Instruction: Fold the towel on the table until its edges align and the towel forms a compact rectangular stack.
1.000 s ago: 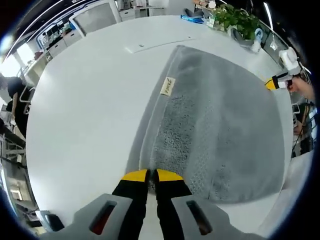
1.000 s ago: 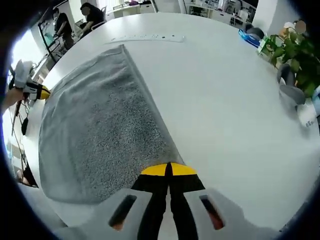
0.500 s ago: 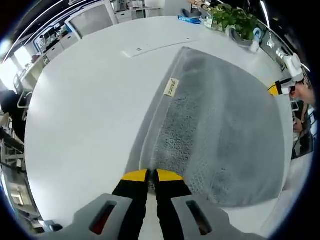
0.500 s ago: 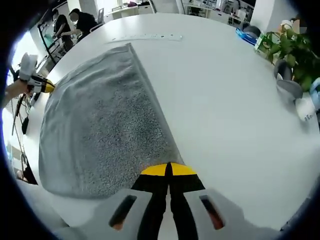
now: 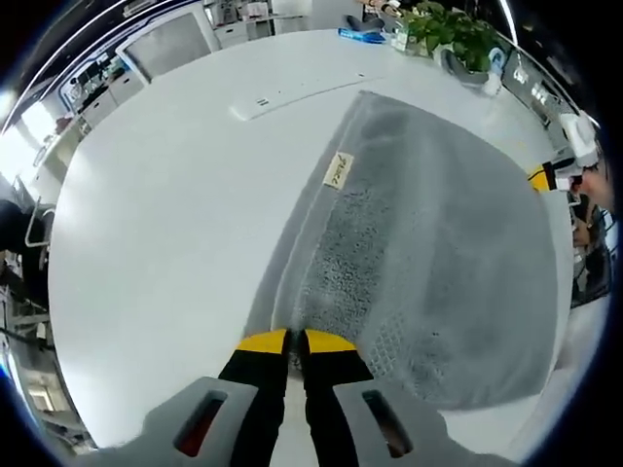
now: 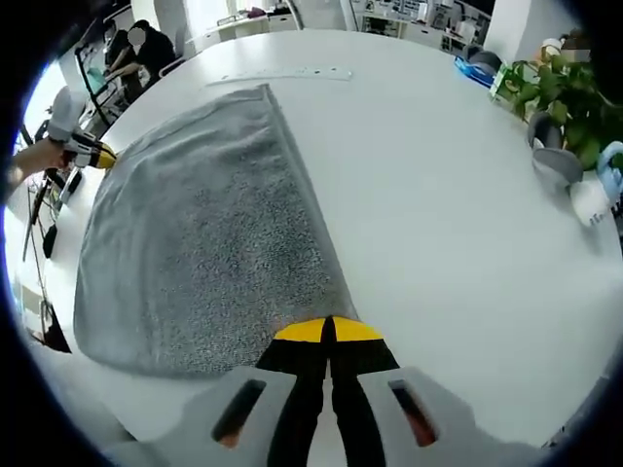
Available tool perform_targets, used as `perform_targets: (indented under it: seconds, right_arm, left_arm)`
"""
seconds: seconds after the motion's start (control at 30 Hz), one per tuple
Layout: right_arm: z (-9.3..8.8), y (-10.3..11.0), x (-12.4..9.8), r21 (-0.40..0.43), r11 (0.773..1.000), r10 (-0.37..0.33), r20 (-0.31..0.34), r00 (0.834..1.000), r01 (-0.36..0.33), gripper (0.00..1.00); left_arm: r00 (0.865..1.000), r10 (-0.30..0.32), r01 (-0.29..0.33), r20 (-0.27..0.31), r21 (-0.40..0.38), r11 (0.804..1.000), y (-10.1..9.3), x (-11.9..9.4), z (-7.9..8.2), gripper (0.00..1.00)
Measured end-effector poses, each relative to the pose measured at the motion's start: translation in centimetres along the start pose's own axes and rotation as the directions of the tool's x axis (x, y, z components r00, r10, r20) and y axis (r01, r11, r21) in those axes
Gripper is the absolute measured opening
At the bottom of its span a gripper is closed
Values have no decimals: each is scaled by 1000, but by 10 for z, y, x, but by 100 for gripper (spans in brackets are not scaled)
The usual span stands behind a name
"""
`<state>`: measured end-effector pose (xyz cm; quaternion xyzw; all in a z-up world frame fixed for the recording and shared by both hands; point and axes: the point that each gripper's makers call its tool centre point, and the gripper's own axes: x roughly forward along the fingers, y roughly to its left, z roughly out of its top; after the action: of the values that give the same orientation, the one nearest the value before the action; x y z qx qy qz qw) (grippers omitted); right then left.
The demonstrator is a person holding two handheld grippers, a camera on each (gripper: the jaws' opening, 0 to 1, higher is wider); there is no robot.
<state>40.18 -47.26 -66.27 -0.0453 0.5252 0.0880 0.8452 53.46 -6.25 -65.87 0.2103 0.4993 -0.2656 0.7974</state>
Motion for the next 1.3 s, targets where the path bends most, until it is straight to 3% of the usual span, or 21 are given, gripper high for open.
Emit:
perform_targets:
  seconds: [0.33, 1.3]
  right_arm:
    - [-6, 3, -2, -20, 1000, -19, 9, 1000, 19, 0]
    - [-23, 13, -11, 27, 999, -30, 32, 999, 30, 0]
  left_arm:
    - [1000, -4, 5, -20, 53, 999, 1, 6, 13, 5]
    - [999, -28, 35, -42, 167, 985, 3, 19, 40, 5]
